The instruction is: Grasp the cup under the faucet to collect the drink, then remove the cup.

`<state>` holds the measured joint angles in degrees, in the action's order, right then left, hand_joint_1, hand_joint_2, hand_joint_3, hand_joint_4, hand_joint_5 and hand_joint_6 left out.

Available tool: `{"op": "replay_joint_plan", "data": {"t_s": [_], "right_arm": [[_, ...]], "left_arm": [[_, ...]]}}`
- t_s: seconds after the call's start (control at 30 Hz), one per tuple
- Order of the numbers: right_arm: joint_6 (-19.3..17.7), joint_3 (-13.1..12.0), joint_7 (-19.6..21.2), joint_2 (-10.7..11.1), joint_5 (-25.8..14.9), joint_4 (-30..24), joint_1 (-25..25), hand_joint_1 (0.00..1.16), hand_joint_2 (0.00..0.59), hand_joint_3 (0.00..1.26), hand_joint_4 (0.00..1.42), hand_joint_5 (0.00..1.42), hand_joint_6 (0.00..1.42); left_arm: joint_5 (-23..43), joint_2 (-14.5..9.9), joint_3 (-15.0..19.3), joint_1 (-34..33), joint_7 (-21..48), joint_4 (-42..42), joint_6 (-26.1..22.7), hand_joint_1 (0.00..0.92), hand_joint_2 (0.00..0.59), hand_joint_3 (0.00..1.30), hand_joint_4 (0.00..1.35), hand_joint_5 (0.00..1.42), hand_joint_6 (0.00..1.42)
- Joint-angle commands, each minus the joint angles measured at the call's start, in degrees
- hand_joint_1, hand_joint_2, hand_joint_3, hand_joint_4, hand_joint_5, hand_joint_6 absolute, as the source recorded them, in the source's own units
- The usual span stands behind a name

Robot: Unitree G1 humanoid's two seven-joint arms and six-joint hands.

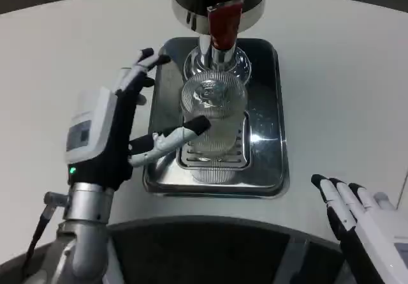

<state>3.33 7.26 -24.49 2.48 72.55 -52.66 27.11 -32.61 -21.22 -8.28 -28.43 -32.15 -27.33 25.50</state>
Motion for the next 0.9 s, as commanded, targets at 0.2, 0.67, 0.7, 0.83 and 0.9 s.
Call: {"op": "replay_joint_plan", "data": {"t_s": [0.2, 0.67, 0.7, 0.83, 0.9], "right_arm": [[-0.5, 0.2, 0.2, -0.1, 0.4, -0.5, -0.1, 0.68, 0.303, 0.00, 0.00, 0.00, 0.00], [0.1, 0.7, -1.3, -0.3, 1.8, 1.4, -3.4, 0.68, 0.303, 0.00, 0.00, 0.00, 0.00], [0.2, 0.8, -1.4, -0.3, 1.9, 1.6, -3.6, 0.68, 0.303, 0.00, 0.00, 0.00, 0.00], [0.3, 1.3, -1.6, -0.5, 2.2, 2.3, -4.4, 0.68, 0.303, 0.00, 0.00, 0.00, 0.00], [0.3, 1.7, -1.7, -0.6, 2.5, 2.6, -4.7, 0.68, 0.303, 0.00, 0.00, 0.00, 0.00]], "left_arm": [[7.6, -4.8, 8.8, 7.6, 8.2, 13.2, 0.9, 0.114, 0.003, 0.29, 0.17, 0.35, 0.35], [37.4, -18.6, 15.9, 4.8, 46.6, 13.7, 8.1, 0.000, 0.008, 0.01, 0.00, 0.02, 0.00], [40.3, -19.4, 16.2, 4.1, 50.1, 14.0, 7.4, 0.000, 0.009, 0.00, 0.00, 0.01, 0.00], [47.4, -20.6, 17.3, 2.3, 59.9, 14.8, 5.0, 0.000, 0.011, 0.00, 0.00, 0.00, 0.00], [51.0, -21.3, 17.9, 0.9, 65.1, 15.5, 3.4, 0.000, 0.013, 0.00, 0.00, 0.00, 0.01]]}}
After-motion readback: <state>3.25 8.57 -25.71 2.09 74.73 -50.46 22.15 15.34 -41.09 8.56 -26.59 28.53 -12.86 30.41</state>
